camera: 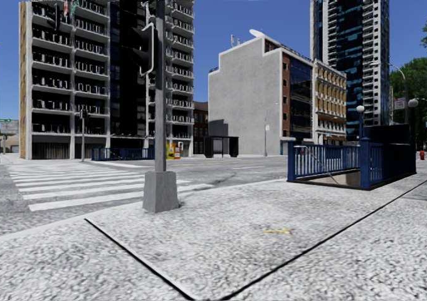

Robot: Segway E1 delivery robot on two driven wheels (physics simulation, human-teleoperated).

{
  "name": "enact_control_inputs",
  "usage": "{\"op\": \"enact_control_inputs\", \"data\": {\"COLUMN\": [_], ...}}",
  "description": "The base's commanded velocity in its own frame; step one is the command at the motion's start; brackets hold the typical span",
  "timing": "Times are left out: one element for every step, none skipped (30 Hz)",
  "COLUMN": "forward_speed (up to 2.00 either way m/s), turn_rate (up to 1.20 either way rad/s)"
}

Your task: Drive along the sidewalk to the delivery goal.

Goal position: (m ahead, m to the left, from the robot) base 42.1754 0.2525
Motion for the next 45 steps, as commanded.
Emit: {"op": "enact_control_inputs", "data": {"forward_speed": [2.0,2.0,2.0,2.0,2.0,2.0,2.0,2.0,2.0,2.0,2.0,2.0,2.0,2.0,2.0,2.0,2.0,2.0,2.0,2.0,2.0,2.0,2.0,2.0,2.0,2.0,2.0,2.0,2.0,2.0,1.94,1.94,1.86,1.8,1.78,1.78,1.77,1.77,1.77,1.77,1.77,1.77,1.76,1.76,1.76], "turn_rate": [-0.57,-0.57,-0.57,-0.57,-0.57,-0.54,-0.54,0.0,0.0,0.0,0.0,0.0,0.0,0.0,0.0,0.0,0.0,0.0,0.0,0.0,0.0,0.0,0.0,0.0,0.0,0.07,0.07,0.25,0.42,0.63,0.83,0.83,0.9,0.96,0.98,0.98,0.98,0.98,0.98,0.98,0.99,0.99,0.99,0.99,0.99]}}
